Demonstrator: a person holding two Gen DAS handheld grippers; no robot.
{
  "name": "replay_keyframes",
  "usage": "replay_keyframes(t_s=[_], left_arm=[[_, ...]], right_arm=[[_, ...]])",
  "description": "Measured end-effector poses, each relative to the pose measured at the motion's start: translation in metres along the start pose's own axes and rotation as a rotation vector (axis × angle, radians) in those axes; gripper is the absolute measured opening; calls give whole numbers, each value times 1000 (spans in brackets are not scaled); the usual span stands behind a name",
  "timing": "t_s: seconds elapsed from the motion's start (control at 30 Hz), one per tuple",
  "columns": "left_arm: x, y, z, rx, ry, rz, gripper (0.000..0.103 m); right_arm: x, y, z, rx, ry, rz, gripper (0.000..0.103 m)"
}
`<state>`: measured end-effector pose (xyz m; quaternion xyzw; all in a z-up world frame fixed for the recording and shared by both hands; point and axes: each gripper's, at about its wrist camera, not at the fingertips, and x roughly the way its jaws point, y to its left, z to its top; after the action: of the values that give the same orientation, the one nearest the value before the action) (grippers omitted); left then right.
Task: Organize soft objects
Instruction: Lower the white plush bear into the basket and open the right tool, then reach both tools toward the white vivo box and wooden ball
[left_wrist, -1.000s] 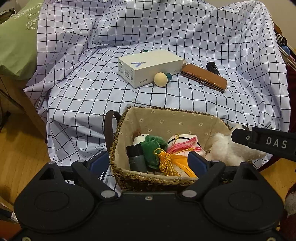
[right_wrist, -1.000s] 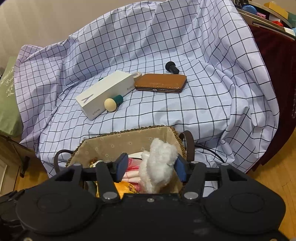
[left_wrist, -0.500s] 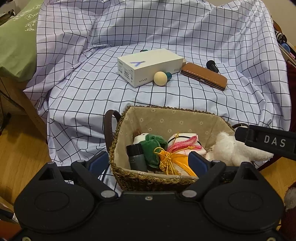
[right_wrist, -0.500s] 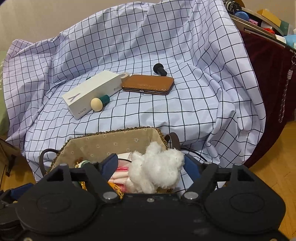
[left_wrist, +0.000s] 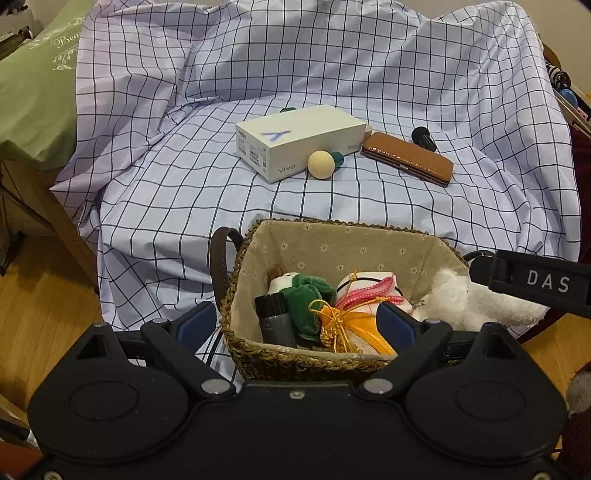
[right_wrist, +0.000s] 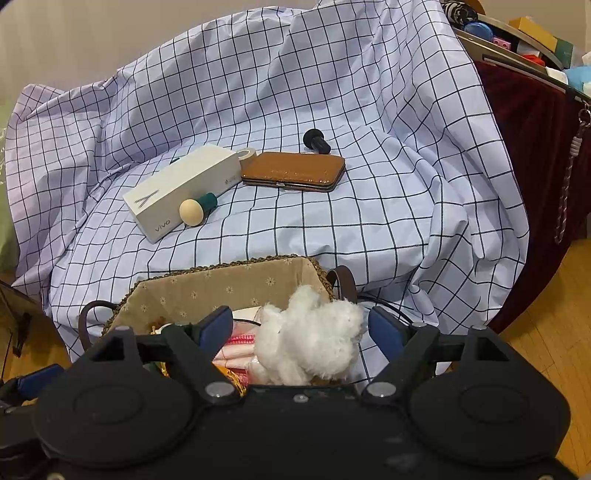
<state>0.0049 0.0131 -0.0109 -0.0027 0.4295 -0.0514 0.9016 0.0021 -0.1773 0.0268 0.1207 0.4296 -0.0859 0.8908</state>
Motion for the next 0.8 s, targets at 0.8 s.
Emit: replay_keyframes(t_s=[0.8], left_arm=[[19, -1, 40, 50, -66, -4, 94]], right_arm=[[32, -19, 36, 81, 5, 25, 81]])
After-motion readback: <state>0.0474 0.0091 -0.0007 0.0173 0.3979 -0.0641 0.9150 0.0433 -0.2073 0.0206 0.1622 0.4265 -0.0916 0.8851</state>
